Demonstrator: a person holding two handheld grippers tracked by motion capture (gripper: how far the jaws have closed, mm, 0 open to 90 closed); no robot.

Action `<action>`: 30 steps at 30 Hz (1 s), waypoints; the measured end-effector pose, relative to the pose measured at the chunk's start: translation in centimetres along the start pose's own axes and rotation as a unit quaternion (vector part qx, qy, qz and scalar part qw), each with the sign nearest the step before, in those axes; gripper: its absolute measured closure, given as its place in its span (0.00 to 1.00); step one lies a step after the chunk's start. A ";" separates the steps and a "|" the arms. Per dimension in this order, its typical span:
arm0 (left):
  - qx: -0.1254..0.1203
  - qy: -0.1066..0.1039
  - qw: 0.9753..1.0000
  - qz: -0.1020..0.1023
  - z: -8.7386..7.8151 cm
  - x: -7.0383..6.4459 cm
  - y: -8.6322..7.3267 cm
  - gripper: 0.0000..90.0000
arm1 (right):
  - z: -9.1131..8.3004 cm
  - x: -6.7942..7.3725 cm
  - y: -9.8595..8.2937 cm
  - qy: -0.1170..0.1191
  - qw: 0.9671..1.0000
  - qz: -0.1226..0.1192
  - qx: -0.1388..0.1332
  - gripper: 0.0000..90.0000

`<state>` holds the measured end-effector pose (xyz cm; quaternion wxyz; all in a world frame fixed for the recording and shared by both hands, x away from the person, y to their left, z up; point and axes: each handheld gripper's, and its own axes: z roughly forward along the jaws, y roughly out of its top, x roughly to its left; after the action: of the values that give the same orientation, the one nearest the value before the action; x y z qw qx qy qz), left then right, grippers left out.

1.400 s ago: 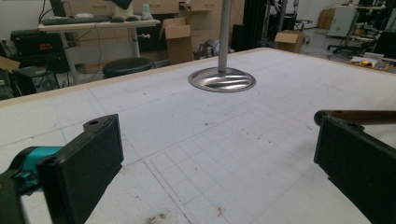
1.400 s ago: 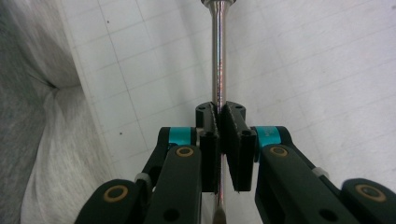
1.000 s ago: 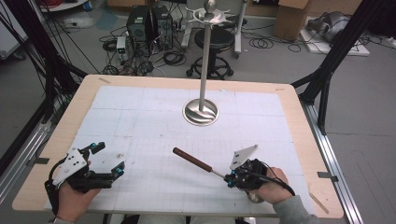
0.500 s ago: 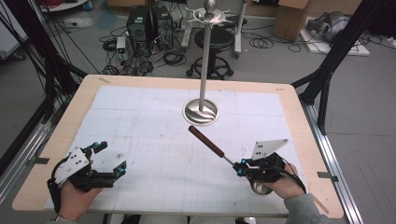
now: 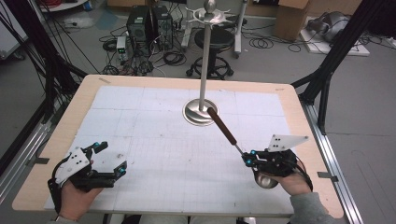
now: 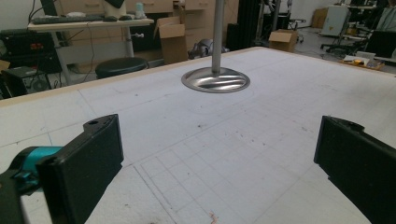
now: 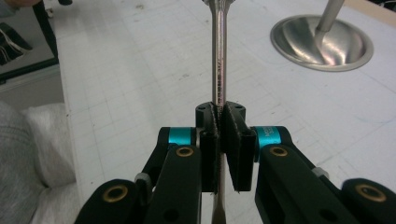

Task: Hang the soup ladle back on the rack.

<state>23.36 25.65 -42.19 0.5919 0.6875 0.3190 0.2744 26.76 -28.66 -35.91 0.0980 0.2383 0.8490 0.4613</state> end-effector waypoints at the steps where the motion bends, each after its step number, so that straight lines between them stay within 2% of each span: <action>1: 0.000 0.000 1.000 0.000 0.0 0.0 0.0 0.02 | -0.1 -0.1 0.0 -0.001 1.000 -0.001 -0.003 0.94; 10: -0.004 0.003 1.000 -0.001 -0.2 0.0 0.0 0.02 | -0.3 -0.9 0.3 -0.006 0.999 0.001 -0.033 0.94; 18: -0.005 0.007 1.000 -0.001 -0.4 0.1 0.0 0.02 | -0.8 -2.5 0.6 -0.012 0.997 0.009 -0.078 0.94; 30: -0.020 0.012 1.000 -0.005 -0.6 0.3 0.0 0.02 | -1.3 -4.1 2.6 -0.027 0.995 0.006 -0.095 0.94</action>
<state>23.11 26.22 -42.07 0.6032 0.6703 0.3240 0.2862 30.60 -30.43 -33.29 0.1409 0.2453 0.7967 0.5341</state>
